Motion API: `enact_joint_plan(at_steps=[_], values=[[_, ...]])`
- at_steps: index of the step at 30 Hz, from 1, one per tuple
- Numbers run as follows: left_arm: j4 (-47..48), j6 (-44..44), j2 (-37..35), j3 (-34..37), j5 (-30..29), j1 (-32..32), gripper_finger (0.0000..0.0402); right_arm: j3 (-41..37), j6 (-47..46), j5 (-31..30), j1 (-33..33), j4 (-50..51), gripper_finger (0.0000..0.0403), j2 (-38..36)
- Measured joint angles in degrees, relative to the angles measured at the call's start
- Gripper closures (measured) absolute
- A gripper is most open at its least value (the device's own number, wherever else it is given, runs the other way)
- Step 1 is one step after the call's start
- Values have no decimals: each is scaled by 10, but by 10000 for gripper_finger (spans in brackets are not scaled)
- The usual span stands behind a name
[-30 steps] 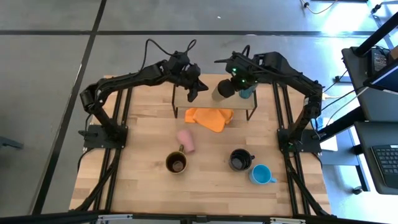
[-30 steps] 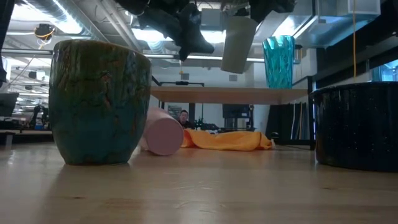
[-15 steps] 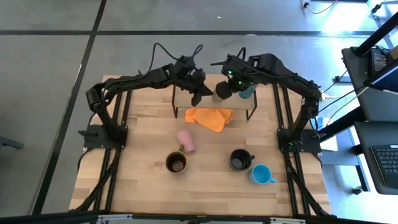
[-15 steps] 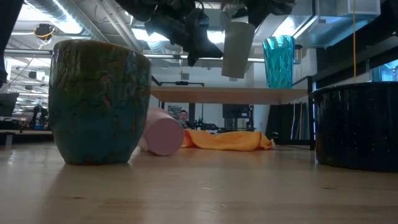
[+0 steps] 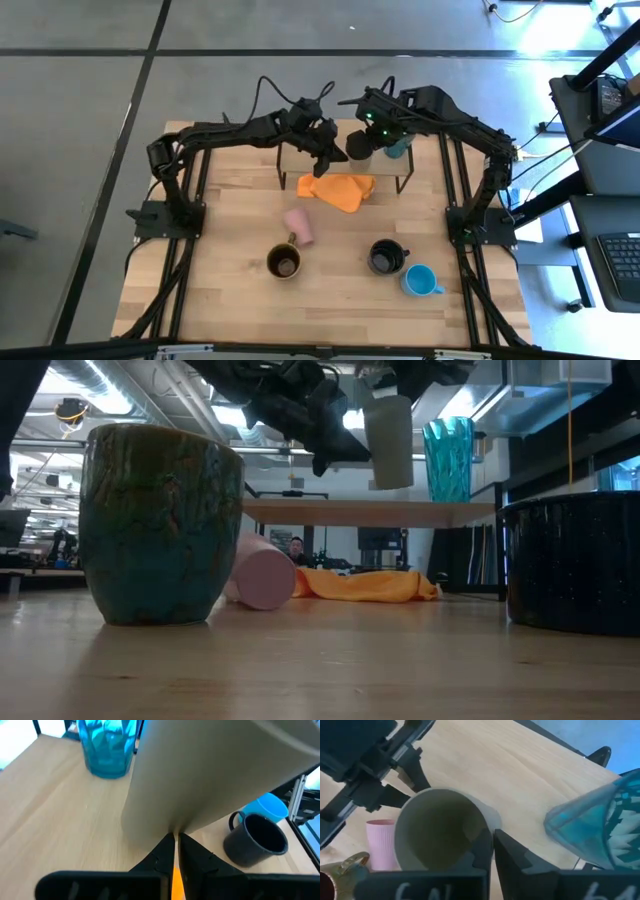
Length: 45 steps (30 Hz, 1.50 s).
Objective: Stack small to large cups/mugs on shelf
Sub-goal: Put the gray cup on the shelf, then adjust the pink cup on the shelf
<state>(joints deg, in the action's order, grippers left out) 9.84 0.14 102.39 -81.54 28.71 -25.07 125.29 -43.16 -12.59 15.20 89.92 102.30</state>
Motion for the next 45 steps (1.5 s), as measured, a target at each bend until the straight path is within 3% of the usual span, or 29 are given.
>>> enact_joint_plan(at_steps=[35, 45], values=[[0, 0, 4, -1, 4, -9, 383, 7, 41, -9, 4, 2, 351, 0], [5, 5, 3, -1, -2, -9, 383, 98, 30, -20, -76, 0, 351, -2]])
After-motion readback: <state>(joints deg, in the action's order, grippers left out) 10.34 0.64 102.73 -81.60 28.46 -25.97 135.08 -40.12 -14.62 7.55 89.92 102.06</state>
